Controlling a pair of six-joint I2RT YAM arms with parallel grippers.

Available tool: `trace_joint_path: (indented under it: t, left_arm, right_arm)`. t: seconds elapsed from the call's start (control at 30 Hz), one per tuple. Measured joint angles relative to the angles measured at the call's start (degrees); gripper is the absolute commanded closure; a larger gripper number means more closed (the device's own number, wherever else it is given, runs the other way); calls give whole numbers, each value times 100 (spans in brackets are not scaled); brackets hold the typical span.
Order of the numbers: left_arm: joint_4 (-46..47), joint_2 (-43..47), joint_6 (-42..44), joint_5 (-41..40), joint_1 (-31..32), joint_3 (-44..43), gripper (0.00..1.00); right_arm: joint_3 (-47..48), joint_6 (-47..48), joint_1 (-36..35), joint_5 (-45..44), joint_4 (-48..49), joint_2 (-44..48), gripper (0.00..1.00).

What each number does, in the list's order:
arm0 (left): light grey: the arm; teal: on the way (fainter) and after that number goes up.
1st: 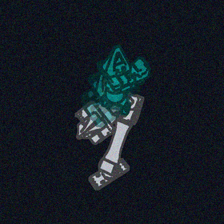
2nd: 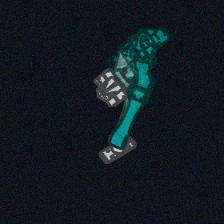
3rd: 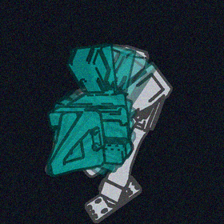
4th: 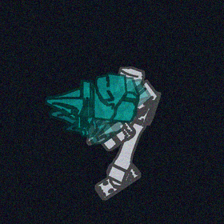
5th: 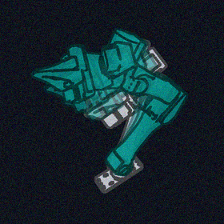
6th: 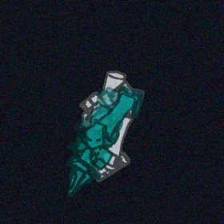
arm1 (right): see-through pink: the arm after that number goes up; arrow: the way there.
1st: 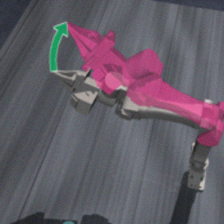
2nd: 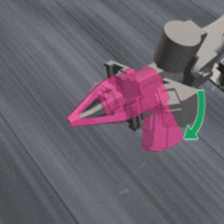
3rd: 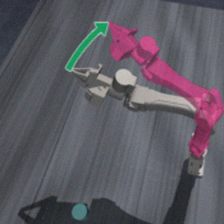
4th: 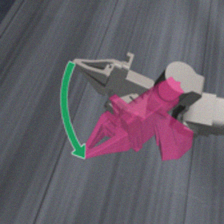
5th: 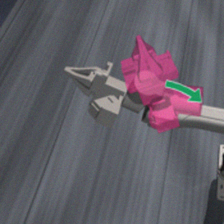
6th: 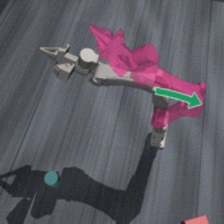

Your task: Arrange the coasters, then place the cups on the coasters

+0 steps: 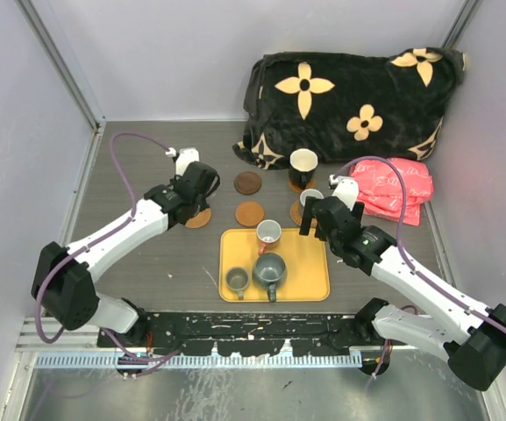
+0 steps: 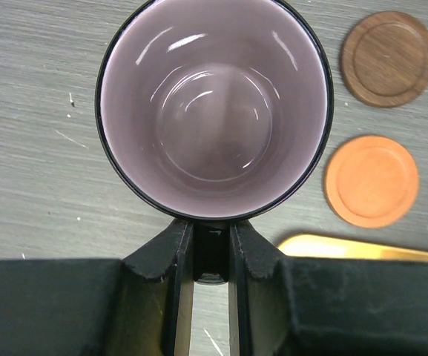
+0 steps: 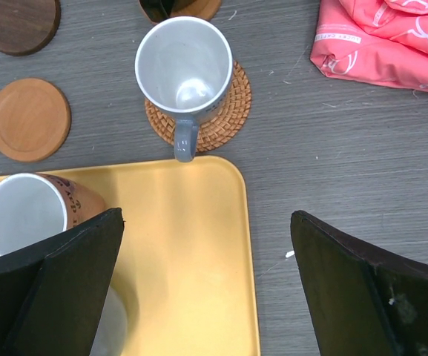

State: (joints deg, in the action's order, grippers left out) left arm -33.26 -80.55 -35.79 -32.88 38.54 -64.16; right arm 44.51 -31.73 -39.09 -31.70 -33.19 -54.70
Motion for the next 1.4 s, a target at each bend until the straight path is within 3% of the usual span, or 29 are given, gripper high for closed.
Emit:
trace_joint_path:
  t: [0.27,0.57,1.4]
  left_arm:
    - [623,-632,645,675,-748,-22,100]
    - [1213,-1307,968,984,-1163,-129,100]
    - [2103,-1941,1163,1178,-1497,-151,100]
  right_arm:
    - [7,92,0,-22,278,-299,0]
    - [7,186,83,-33,490,-433,0]
    - [199,295,337,9,581,-772,0]
